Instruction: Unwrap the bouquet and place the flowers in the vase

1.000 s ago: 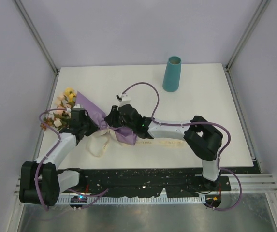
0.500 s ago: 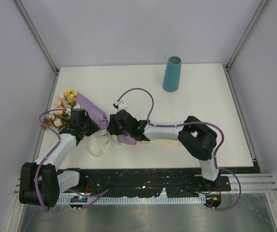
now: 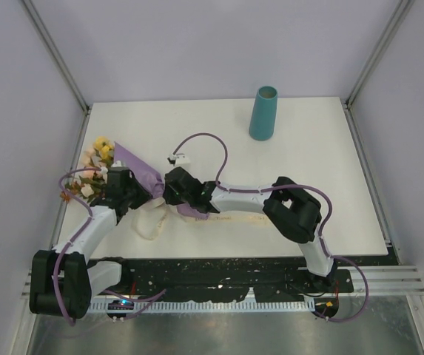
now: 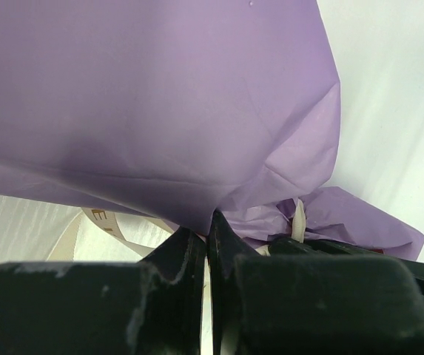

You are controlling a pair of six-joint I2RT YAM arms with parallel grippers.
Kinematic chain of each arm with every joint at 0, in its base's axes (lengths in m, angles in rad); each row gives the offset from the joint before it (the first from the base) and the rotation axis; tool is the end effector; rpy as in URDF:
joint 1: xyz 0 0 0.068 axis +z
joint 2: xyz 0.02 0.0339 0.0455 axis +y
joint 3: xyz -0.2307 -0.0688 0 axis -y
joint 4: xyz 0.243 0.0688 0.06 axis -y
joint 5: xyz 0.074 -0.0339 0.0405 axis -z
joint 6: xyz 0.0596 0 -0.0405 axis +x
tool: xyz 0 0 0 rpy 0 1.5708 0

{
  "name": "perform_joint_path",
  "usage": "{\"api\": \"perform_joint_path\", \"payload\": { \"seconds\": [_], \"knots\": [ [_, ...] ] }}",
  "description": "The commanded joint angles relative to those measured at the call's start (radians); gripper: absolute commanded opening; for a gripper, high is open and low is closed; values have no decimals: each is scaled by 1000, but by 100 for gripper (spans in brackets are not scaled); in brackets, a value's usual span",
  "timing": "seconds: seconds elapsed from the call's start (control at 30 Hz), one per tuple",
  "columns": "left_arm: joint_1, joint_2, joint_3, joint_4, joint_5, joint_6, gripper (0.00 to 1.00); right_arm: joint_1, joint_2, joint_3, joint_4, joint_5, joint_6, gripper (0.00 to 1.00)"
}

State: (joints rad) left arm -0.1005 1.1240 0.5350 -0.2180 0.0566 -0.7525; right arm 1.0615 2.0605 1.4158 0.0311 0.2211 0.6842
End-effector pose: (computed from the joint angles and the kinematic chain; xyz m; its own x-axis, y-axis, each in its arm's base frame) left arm 0.2465 -0.0282 0.1400 -0.6196 -0.6233 -0.4770 -0.3896 0.7718 -0.5026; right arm 0.2390 0.4012 0.1429 -0.7007 0.0100 -0.7134 -0.4149 0.8077 0.4189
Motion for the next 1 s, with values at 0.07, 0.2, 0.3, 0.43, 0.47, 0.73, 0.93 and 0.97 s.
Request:
{"api": "perform_joint_path", "payload": {
  "seconds": [0.07, 0.2, 0.3, 0.43, 0.47, 0.73, 0.93, 0.97],
  "knots": [
    [2, -20, -9, 5, 23, -2, 7, -1, -14, -12, 90, 15, 31, 24],
    [2, -21, -13, 6, 25, -2, 7, -9, -26, -80, 214, -38, 95, 27],
    [2, -23, -12, 3, 26, -2, 7, -18, -25, -95, 254, -69, 116, 27],
    [2, -26, -12, 2, 25, -2, 7, -35, -31, -146, 340, -111, 164, 27],
    [1, -27, -9, 2, 26, -4, 7, -41, -33, -152, 352, -118, 178, 27],
    [2, -27, -18, 3, 23, -7, 7, -74, -43, -245, 522, -190, 241, 19],
    [2, -32, -24, 5, 17, -7, 7, -92, -46, -291, 662, -276, 279, 16],
    [2, -32, -24, 5, 17, -7, 7, -95, -43, -298, 708, -293, 291, 15]
  ]
}}
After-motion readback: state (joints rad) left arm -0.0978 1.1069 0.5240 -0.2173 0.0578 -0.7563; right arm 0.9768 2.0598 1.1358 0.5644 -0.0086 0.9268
